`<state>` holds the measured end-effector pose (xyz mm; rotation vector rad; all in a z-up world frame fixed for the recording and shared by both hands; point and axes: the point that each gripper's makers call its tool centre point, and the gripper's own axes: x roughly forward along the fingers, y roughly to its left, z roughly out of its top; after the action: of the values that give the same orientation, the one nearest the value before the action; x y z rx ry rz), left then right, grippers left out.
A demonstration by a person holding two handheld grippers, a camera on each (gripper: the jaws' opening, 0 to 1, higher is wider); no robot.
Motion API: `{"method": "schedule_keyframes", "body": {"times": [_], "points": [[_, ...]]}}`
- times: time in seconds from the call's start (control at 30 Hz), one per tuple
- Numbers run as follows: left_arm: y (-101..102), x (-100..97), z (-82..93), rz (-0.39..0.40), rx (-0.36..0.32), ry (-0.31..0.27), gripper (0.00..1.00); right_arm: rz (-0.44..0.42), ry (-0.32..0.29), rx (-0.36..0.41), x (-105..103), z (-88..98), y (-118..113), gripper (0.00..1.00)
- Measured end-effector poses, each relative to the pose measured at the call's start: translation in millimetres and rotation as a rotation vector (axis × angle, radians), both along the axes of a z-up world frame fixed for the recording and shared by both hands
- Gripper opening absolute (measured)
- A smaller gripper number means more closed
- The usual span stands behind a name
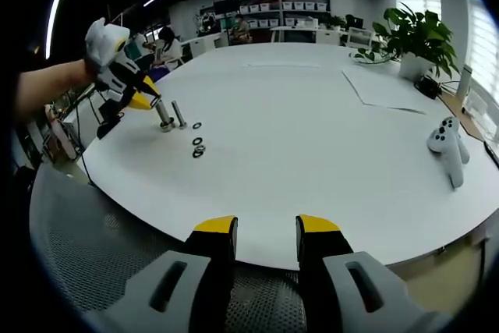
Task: Place the washer onto the threaded stud by aligning its center hole with the stud, sliding it down to the base, and recovering from edge contact or off-axis alignment until the washer reaches the visible bottom stop.
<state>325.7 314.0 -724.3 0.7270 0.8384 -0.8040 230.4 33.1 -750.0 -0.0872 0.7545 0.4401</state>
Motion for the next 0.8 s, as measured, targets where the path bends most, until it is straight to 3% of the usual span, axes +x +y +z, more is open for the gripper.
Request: {"method": "schedule_keyframes", "body": {"times": [0.33,0.8], "points": [[-1,4.5,-5.6,-0.037,0.036,0.032,0.19,0.000,0.002,-0.001,0,-0.2,0,0.33],[-2,4.3,-22.7,-0.066,0.060,0.155,0.19,-0.002,0.001,-0.001,0,-0.1,0,0.33]]}}
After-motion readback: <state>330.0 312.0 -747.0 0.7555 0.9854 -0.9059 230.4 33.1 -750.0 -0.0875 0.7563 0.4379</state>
